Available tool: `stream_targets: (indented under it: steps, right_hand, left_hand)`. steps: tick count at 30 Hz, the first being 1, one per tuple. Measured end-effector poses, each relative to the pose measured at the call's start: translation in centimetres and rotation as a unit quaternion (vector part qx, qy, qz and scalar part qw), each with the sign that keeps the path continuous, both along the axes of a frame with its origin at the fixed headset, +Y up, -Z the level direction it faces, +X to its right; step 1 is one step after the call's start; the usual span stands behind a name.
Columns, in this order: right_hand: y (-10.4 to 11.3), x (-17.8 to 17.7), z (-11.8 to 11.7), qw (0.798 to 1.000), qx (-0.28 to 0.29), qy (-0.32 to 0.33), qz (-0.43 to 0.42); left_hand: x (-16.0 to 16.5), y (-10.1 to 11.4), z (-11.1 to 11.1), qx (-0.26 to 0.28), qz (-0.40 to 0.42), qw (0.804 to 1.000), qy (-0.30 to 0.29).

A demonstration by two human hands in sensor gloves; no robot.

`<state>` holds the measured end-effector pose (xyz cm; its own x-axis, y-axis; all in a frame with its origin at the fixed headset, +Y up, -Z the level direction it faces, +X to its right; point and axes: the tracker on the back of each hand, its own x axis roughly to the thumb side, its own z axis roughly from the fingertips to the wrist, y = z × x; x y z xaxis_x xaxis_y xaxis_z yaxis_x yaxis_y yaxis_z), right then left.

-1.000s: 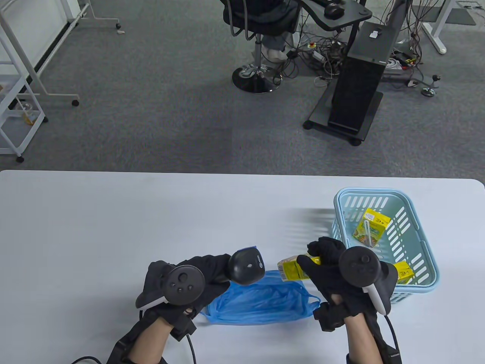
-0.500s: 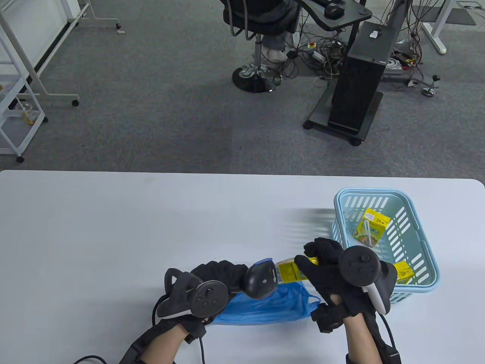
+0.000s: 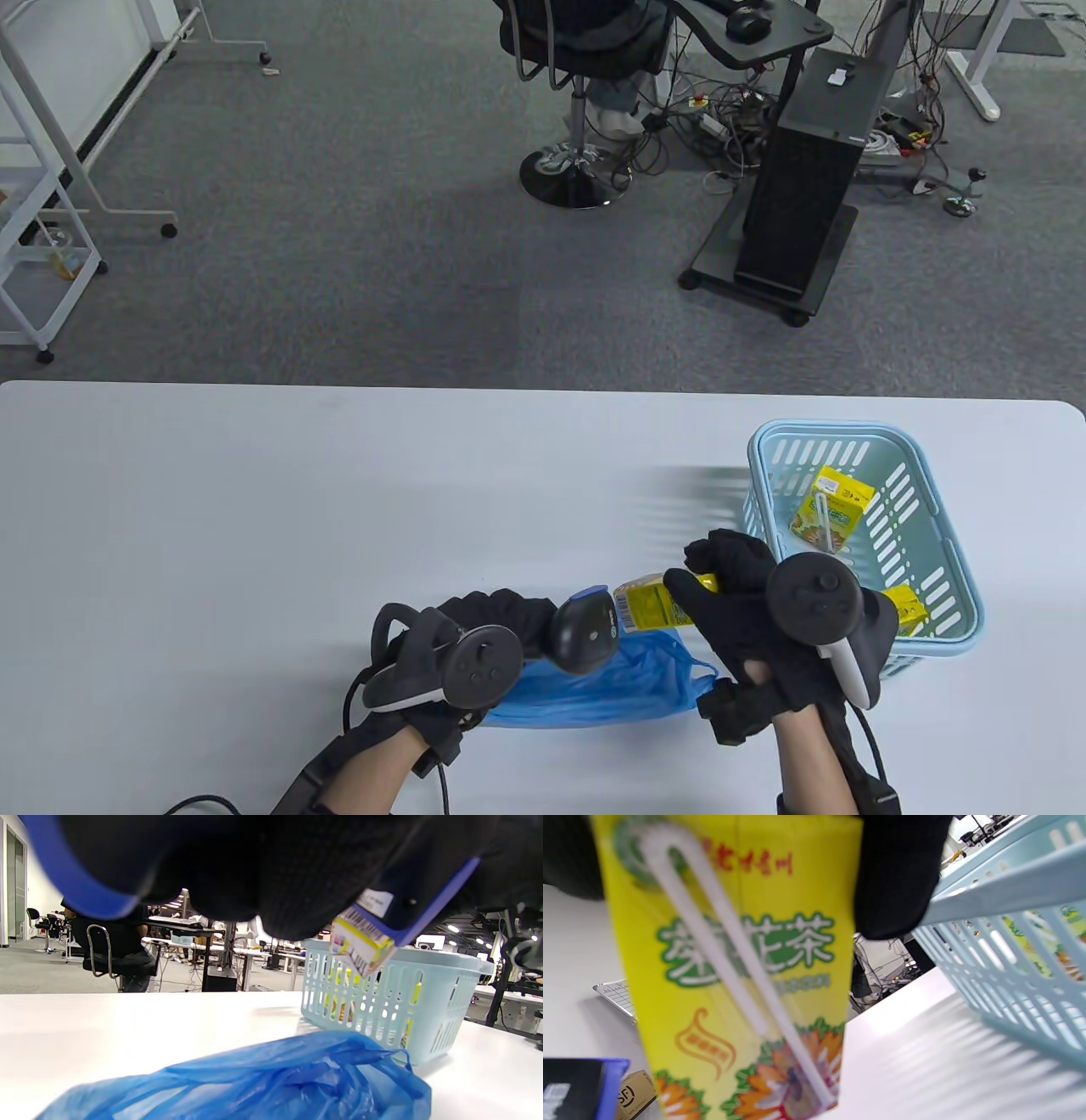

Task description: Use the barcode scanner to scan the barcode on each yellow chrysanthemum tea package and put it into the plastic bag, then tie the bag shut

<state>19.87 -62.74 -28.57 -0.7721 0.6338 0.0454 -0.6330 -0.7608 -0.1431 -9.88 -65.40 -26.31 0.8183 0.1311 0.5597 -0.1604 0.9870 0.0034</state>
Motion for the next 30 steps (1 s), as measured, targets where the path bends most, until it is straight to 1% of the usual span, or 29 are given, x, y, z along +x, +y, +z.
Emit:
stream_targets:
  steps: [3,8,14,17,20,21,23,27,30]
  right_hand:
    - [0.0,0.0,0.0,1.000,0.001,0.002,-0.002]
    - [0.0,-0.3,0.0,1.000,0.001,0.008,0.002]
    - [-0.4,-0.9,-0.2,1.000,-0.007,0.017,0.008]
    - [-0.6,-1.0,-0.3,1.000,-0.008,0.020,0.011]
    - [-0.7,-1.3,-0.3,1.000,-0.007,0.018,0.023]
    - [-0.7,-1.5,-0.3,0.999,-0.011,0.028,0.030]
    - [-0.8,-1.8,-0.3,0.999,-0.016,0.033,0.034]
    - [-1.2,-2.9,-0.4,0.996,-0.030,0.067,0.043]
    - [-1.7,-4.5,-0.4,0.993,-0.048,0.089,0.059]
  left_hand:
    - [-0.2,-0.1,-0.1,0.003,0.004,1.000,0.005]
    - [-0.7,-0.2,-0.5,-0.013,0.009,1.000,0.018]
    - [-0.8,-0.1,-0.7,-0.025,0.014,0.999,0.018]
    - [-1.4,0.3,-0.8,-0.037,0.035,0.998,0.025]
    - [-2.4,0.9,-1.1,-0.060,0.056,0.996,0.037]
    - [-2.9,1.2,-1.2,-0.078,0.064,0.994,0.045]
    - [-3.7,1.5,-1.4,-0.078,0.072,0.993,0.051]
    - [-5.4,2.0,-1.8,-0.081,0.093,0.989,0.077]
    - [-6.9,2.3,-2.1,-0.087,0.108,0.985,0.097]
